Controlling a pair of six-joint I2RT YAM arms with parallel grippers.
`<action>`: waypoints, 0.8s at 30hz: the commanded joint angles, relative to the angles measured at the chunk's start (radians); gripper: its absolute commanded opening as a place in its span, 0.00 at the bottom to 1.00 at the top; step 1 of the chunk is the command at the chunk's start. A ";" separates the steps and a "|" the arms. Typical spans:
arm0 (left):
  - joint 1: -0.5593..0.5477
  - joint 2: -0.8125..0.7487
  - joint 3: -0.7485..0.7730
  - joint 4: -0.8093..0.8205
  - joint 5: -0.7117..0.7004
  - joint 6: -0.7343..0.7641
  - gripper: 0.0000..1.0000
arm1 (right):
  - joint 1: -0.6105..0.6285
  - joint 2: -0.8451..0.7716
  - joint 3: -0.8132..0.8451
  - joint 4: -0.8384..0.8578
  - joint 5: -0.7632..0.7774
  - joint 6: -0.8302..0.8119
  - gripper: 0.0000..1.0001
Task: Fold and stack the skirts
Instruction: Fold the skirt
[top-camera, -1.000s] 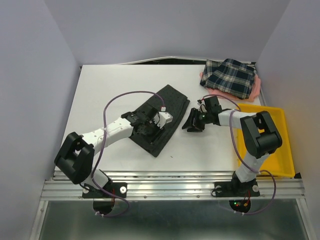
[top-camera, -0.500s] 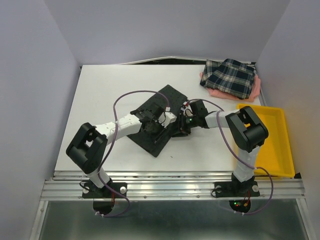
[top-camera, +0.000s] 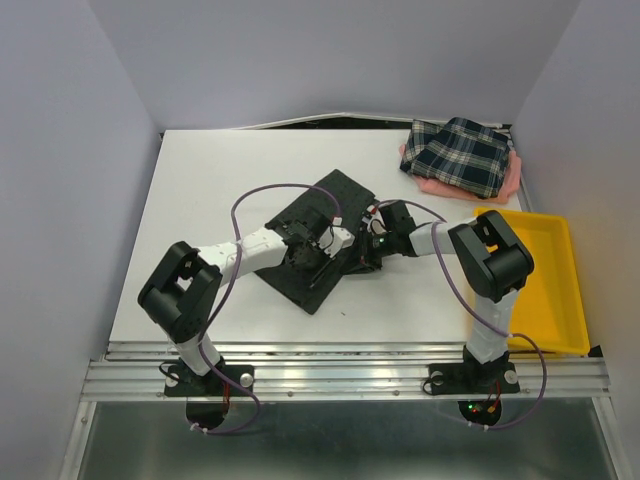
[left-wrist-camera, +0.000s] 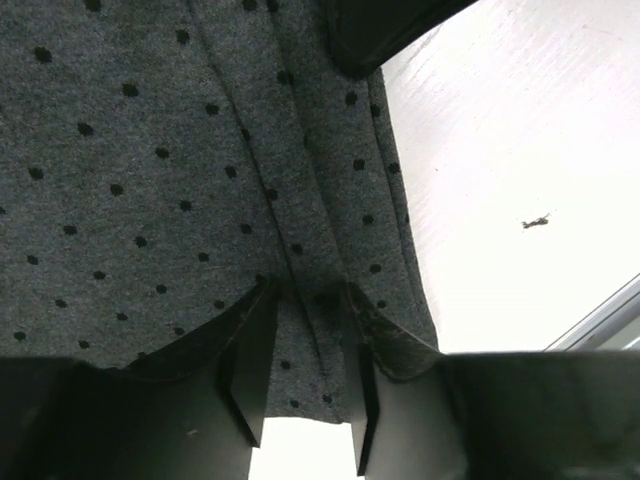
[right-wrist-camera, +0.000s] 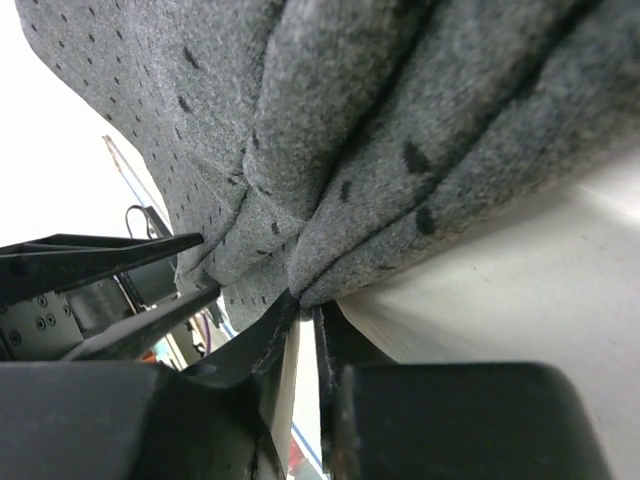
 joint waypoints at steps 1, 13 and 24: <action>-0.011 -0.009 0.020 0.004 0.034 0.000 0.46 | 0.003 0.039 0.014 -0.014 0.065 -0.025 0.14; -0.014 -0.051 0.040 -0.016 0.042 0.010 0.00 | 0.003 0.047 0.019 -0.020 0.065 -0.028 0.02; -0.054 -0.147 0.034 -0.047 0.108 0.020 0.00 | 0.012 0.059 0.026 -0.026 0.068 -0.025 0.01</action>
